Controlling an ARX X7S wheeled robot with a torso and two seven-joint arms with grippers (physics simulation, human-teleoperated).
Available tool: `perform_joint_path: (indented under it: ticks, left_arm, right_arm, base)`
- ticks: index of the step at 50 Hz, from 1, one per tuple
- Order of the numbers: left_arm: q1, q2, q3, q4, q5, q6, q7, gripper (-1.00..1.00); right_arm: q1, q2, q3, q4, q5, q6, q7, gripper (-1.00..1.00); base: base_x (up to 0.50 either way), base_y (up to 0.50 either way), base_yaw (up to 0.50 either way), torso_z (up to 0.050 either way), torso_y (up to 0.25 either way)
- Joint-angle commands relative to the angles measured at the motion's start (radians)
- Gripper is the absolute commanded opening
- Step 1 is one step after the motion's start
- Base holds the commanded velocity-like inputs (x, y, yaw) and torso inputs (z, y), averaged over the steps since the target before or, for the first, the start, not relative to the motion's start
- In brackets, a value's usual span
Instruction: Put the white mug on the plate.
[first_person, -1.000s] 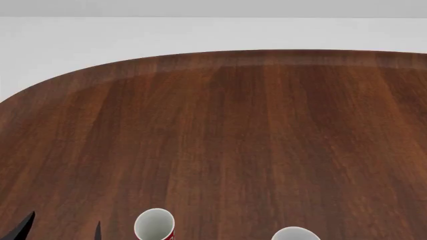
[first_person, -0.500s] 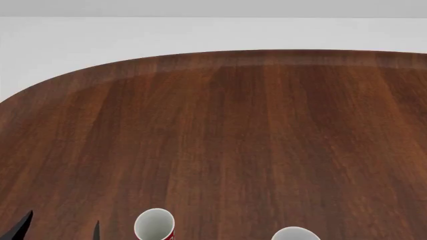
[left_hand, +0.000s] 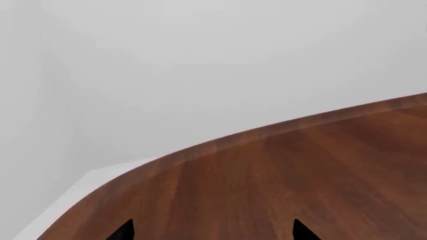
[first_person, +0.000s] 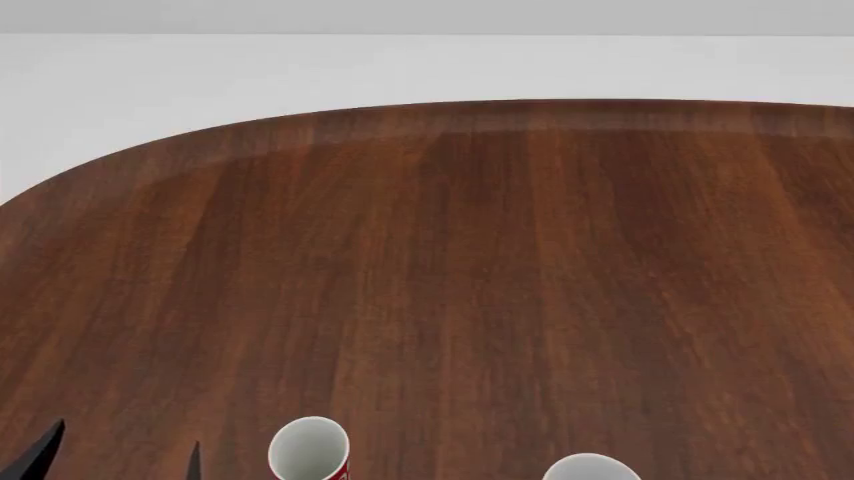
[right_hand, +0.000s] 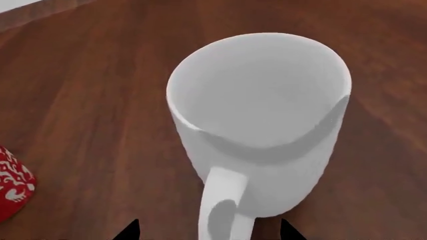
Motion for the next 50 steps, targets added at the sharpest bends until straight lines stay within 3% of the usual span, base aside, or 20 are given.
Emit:
perform_joint_path:
  ticks: [1,8,9,26,39,50]
  left_arm:
    - [0.007,-0.004,0.009,0.017,0.002,-0.002,-0.004,1.0]
    - [0.005,-0.005,0.014,0.004,0.004,0.0,-0.007,1.0]
    - [0.004,-0.004,0.013,0.002,0.004,0.0,-0.008,1.0]
    - [-0.008,-0.002,0.029,-0.054,0.01,0.006,-0.013,1.0]
    - [-0.059,0.004,0.026,-0.092,0.002,0.005,-0.013,1.0]
    - [-0.114,0.004,0.017,-0.147,0.004,0.008,-0.017,1.0]
  right_arm:
    - [0.027,-0.006,-0.001,0.063,0.016,-0.021,-0.016,1.0]
    - [0.036,-0.009,0.0,0.09,0.022,-0.046,-0.019,1.0]
    - [0.037,-0.008,0.0,0.092,0.019,-0.052,-0.017,-1.0]
    - [0.001,0.013,-0.015,-0.004,0.022,-0.053,0.021,-1.0]
    - [-0.16,0.136,-0.013,-0.438,-0.054,0.053,0.219,-1.0]
    - [-0.241,0.171,0.016,-0.578,-0.067,0.059,0.291,-1.0]
  base:
    - [0.0,0.0,0.0,0.0,0.0]
    - [0.0,0.0,0.0,0.0,0.0]
    - [0.0,0.0,0.0,0.0,0.0]
    - [0.0,0.0,0.0,0.0,0.0]
    - [0.0,0.0,0.0,0.0,0.0]
    - [0.0,0.0,0.0,0.0,0.001]
